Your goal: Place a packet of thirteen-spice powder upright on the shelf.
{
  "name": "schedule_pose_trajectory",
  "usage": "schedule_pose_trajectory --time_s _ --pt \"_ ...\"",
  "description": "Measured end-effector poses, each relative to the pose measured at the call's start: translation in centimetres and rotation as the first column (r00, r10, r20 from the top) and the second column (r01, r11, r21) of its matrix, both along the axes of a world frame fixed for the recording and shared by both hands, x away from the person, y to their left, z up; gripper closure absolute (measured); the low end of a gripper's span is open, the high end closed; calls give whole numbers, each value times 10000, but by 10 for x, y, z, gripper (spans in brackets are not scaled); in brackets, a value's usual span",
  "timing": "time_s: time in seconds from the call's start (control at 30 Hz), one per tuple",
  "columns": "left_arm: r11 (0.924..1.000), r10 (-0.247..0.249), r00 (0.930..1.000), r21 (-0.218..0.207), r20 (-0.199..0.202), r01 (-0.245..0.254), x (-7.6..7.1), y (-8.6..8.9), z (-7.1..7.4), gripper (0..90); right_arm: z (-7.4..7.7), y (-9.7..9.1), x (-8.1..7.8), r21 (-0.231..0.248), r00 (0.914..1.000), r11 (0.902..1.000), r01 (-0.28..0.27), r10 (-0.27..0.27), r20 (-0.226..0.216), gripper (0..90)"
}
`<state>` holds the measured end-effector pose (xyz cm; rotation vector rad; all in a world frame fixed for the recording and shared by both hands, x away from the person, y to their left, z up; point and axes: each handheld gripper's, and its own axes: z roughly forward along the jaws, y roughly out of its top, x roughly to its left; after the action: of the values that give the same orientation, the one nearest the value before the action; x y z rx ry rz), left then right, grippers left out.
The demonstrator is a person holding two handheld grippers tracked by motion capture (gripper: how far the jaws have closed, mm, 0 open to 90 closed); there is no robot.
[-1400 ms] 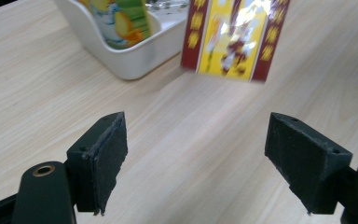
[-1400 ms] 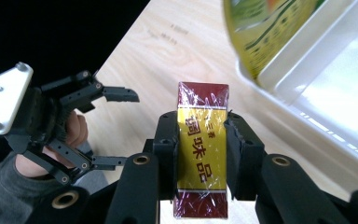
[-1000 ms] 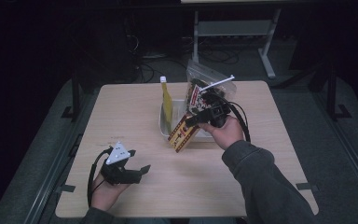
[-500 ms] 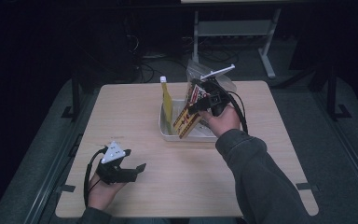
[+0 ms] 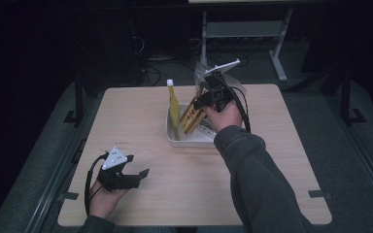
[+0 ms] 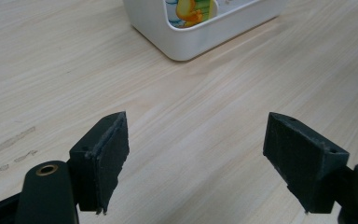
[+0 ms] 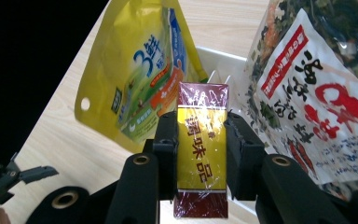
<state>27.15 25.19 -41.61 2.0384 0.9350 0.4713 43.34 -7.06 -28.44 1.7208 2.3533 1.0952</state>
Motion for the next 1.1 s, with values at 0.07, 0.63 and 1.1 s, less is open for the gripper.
schedule_pose_trajectory --time_s 0.07,0.63,1.1 --pt "10000 6 10000 -82 -32 -6 0 1 0 223 0 2 3 -7 9999 9999 168 -168 -21 683" --pt "9999 -70 9999 -157 -124 68 0 1 -2 236 -4 20 16 -231 9927 9925 1204 -1205 -11 682" --pt "9998 -68 9999 -178 -104 66 1 2 -2 238 -16 35 21 -299 9843 9839 1765 -1767 -43 683"
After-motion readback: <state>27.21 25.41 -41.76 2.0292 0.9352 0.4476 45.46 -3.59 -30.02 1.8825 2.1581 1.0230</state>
